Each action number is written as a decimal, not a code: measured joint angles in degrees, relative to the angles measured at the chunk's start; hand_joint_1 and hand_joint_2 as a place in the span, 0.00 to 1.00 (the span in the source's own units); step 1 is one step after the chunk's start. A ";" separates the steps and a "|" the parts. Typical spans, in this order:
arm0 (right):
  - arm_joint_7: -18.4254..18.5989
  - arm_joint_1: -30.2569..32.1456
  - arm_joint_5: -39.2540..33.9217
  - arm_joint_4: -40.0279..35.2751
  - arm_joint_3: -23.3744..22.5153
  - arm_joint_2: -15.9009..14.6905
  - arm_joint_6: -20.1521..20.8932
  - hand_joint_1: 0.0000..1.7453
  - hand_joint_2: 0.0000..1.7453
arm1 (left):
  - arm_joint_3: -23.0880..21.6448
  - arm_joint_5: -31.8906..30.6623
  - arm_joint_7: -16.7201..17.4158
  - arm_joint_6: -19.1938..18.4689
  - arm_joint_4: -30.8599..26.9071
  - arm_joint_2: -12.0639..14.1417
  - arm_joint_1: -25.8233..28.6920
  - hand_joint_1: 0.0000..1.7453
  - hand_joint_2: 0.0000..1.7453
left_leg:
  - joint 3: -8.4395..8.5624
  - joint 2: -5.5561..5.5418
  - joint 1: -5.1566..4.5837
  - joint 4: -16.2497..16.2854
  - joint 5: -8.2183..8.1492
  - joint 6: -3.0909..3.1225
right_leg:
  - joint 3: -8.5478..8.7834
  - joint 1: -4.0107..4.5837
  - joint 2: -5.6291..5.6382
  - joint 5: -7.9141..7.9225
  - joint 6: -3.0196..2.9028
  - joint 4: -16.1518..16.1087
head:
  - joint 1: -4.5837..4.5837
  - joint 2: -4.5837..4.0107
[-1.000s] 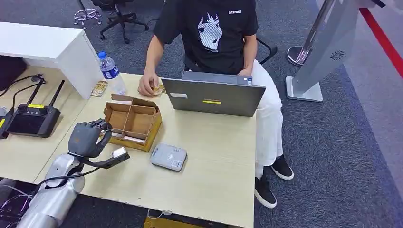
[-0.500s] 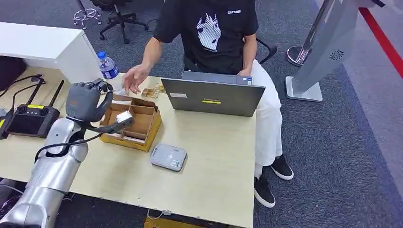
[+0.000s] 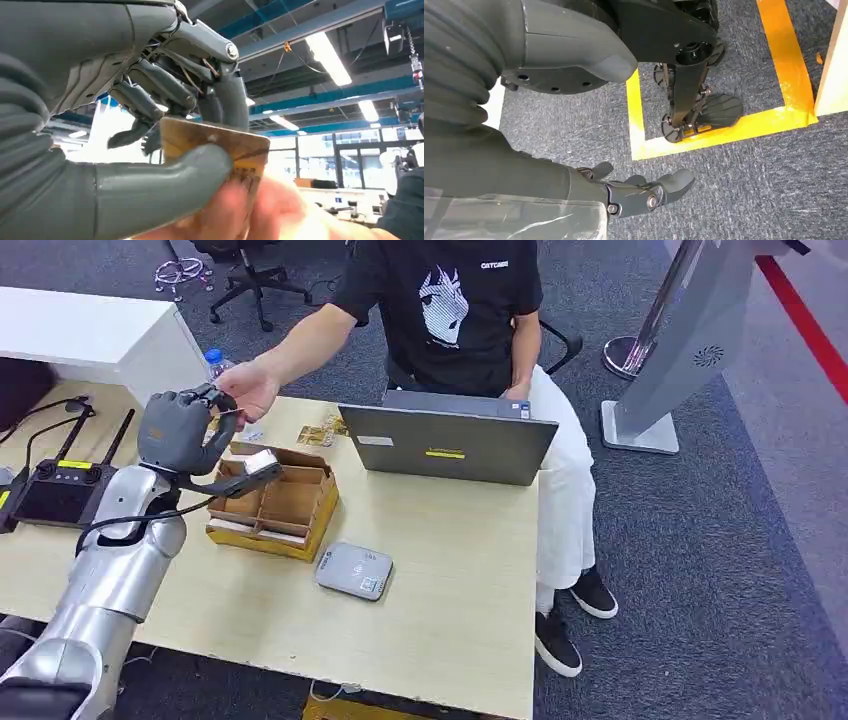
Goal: Pass the card to the sensor for recognition and then transmit it.
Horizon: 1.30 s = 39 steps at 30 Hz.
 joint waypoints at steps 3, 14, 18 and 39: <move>0.02 0.04 -0.07 0.00 0.00 0.00 -0.15 0.00 1.00 | 0.02 1.51 -0.79 3.81 0.22 0.22 1.26 0.00 1.00 | 0.00 0.03 0.00 -0.01 0.00 0.00 | 0.00 0.00 0.02 0.00 0.00 0.00 | 0.00 0.00; -0.26 0.36 -1.11 0.00 -0.44 0.22 -1.18 0.00 1.00 | 10.65 9.74 -11.99 14.98 -8.99 -1.57 18.23 0.00 1.00 | -0.06 0.22 -0.01 -0.03 -0.08 0.01 | -0.12 0.00 0.22 -0.04 0.01 -0.01 | 0.00 0.00; -0.46 0.45 -1.44 0.00 -1.03 0.37 -1.75 0.00 1.00 | 20.80 25.71 -19.81 14.71 -14.01 -4.53 25.34 0.00 1.00 | -0.07 0.30 0.00 -0.04 -0.13 0.00 | -0.15 0.00 0.31 -0.05 0.00 -0.01 | -0.02 0.00; -0.68 0.85 -1.18 -0.02 -3.74 0.52 0.31 1.00 1.00 | 74.49 75.36 -20.54 -33.52 27.14 -3.17 29.46 1.00 1.00 | -0.03 0.03 0.05 -0.10 -0.25 -0.09 | -0.01 0.02 0.03 -0.23 -0.12 -0.03 | -0.04 0.00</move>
